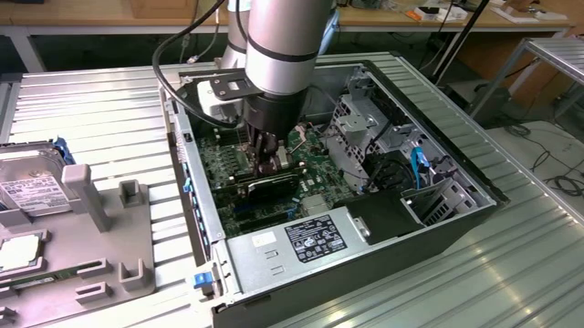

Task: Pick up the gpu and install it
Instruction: 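Press down on the gpu until it lock into place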

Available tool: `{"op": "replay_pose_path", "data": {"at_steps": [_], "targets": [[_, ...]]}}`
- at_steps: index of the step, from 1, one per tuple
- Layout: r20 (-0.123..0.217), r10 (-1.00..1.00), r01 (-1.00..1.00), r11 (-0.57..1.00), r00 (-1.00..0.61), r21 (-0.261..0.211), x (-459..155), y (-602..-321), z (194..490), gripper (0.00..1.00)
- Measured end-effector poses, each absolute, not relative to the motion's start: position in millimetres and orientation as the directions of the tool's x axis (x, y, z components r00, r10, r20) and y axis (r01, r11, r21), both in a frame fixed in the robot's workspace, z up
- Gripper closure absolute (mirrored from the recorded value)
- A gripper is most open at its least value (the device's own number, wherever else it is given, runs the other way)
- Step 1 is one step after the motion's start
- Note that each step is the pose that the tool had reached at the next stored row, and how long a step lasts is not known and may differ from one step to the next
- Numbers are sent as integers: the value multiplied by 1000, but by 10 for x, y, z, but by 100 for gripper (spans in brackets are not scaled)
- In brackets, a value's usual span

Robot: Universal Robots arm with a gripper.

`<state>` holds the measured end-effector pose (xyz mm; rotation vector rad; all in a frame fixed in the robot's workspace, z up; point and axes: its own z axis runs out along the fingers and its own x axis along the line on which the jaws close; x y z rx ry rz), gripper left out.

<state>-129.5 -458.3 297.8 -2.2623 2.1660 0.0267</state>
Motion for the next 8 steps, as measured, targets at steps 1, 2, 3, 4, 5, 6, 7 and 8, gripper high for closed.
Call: {"op": "replay_pose_path", "data": {"at_steps": [1, 2, 3, 4, 5, 6, 7, 8], "targets": [[-19, -999, -999, -44, 43, 5, -1295, -4583, 2968, 89], [-20, -999, -999, -44, 43, 5, -1295, -4583, 2957, 89], [-20, -999, -999, -43, 43, 5, -1295, -4583, 2938, 89], [-20, -999, -999, -43, 43, 5, -1296, -4583, 2908, 89], [-20, -999, -999, -44, 43, 5, -1295, -4583, 2884, 89], [-20, -999, -999, -43, 43, 5, -1295, -4583, 2861, 89], [-20, -999, -999, -44, 43, 4, -1295, -4583, 2832, 89], [-20, -999, -999, -44, 43, 4, -1295, -4583, 2787, 89]]}}
